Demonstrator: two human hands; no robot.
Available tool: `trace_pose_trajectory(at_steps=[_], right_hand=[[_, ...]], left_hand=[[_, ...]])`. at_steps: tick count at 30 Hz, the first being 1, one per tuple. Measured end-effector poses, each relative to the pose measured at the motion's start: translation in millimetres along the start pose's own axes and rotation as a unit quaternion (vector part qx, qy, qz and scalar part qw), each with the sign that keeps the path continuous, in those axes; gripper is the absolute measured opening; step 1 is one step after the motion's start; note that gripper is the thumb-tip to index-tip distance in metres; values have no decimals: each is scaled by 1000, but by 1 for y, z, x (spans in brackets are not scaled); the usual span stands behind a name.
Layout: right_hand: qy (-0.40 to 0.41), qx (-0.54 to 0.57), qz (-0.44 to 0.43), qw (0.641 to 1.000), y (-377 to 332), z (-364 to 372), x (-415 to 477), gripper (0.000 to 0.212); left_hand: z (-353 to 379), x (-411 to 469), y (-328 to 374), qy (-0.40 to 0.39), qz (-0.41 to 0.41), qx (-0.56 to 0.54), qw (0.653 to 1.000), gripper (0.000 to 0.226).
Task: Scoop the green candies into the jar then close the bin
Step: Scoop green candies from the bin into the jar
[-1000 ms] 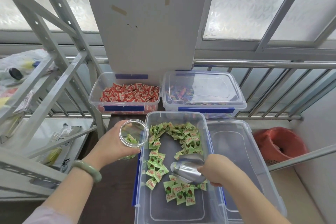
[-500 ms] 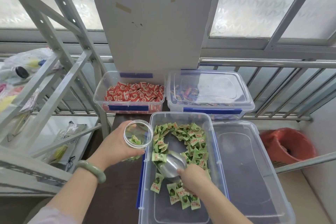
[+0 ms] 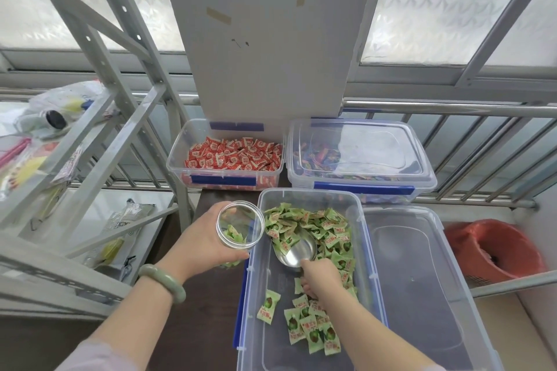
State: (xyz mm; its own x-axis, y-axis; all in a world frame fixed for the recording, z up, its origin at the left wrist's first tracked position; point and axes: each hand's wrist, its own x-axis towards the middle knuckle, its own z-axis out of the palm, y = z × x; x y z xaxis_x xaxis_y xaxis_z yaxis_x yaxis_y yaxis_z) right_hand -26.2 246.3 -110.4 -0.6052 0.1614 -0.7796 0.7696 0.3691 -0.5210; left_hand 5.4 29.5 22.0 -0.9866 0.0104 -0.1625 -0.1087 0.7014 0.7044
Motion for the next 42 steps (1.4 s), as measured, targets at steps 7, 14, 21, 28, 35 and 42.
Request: trace_pose_trajectory(at_steps=[7,14,21,28,35,42], right_hand=[[1,-5,-16,1000,22,-20,-5,19],[15,3,-92,996,27,-43,-34,12],[31,-30,-179,983,-11,-84,-71,30],[-18,-106,-214,971,-67,-118,-112,26],[-2,-303,-261,917,-106,-107,-133,25],[43,-518,-315,794,-150,-84,-168,30]], left_hand=[[-1,-1,-3,1,-5,-3,1000,79],[-1,2,-2,5,7,6,1000,77],[-4,8,8,8,28,-9,1000,69],[-4,7,17,17,30,10,999,76],[-3,4,21,14,39,26,999,75],[1,3,14,13,35,27,999,78]])
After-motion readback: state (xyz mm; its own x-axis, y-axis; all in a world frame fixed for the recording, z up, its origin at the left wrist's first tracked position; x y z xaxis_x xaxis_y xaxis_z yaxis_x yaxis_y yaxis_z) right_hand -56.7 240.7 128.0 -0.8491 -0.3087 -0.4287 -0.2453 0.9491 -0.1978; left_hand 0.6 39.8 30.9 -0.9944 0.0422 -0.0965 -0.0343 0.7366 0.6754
